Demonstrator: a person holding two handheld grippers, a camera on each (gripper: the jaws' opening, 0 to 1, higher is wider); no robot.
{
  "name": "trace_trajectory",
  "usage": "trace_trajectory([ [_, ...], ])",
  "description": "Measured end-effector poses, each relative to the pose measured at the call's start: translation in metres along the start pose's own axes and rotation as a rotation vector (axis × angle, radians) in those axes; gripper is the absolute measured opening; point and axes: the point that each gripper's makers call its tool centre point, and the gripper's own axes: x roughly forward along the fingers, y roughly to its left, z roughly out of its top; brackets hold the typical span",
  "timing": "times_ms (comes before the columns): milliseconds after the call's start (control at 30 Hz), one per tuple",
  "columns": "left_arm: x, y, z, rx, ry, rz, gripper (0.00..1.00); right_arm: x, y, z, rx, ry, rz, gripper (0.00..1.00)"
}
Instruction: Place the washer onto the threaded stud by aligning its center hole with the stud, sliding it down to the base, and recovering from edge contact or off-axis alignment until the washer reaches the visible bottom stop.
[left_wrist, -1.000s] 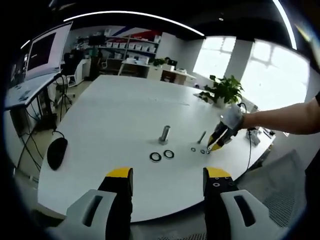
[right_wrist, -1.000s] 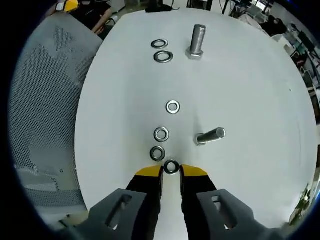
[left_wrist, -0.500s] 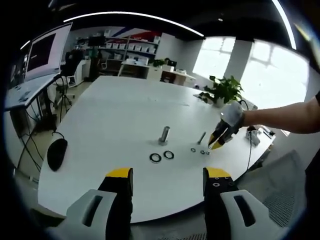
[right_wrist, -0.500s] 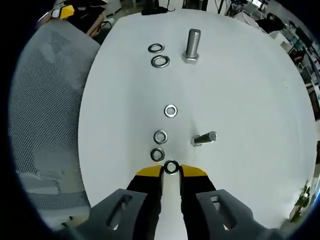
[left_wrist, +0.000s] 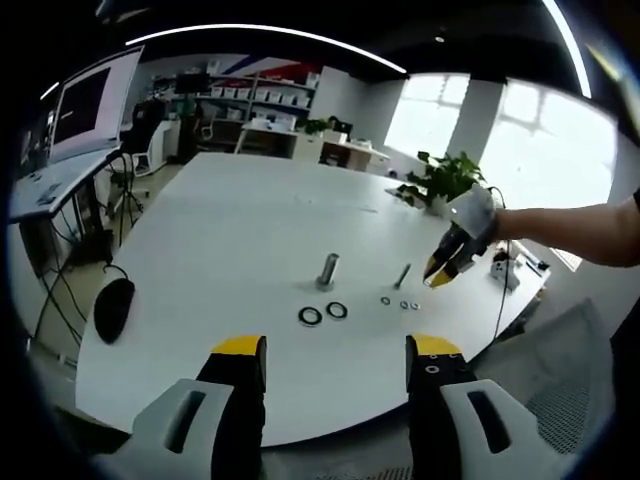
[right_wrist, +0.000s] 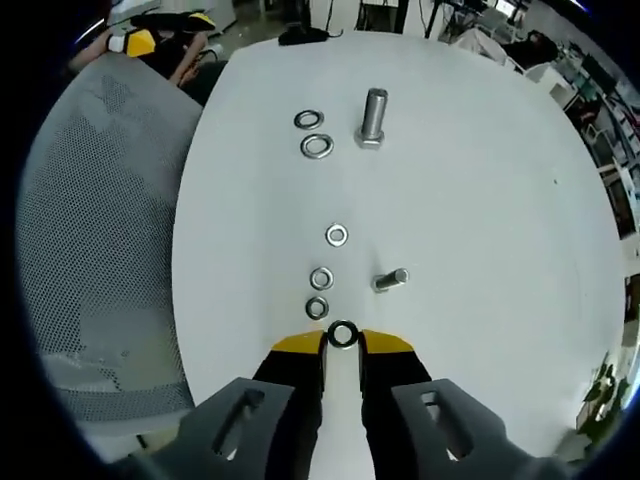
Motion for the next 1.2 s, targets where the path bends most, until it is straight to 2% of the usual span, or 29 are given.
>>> trace_trajectory([
  [133,0.000,0.001,0.000,-0.005,-0.005,0.002,0.55,-0.010,-0.001,0.000,-0.008,-0.008,-0.027,0.14],
  [400,0.000,0.000,0.001,-0.003,-0.004,0.001,0.55,-0.023,0.001,0.002,-0.022,-0.011,-0.036,0.14],
  [633,0.000,0.001,0.001,-0.004,-0.004,0.002,0.55,-0.040,-0.005,0.017,-0.056,-0.020,-0.040,0.14],
  [700,0.000,0.000,0.001,-0.004,-0.006,0.002,0.55,-0.044,-0.007,0.023,-0.088,-0.023,-0.045,0.14],
  [1200,0.000,0.001,0.001,-0.007,-0.008,0.002,0.55,-0.040,-0.017,0.038,-0.175,0.024,-0.026,0.14],
])
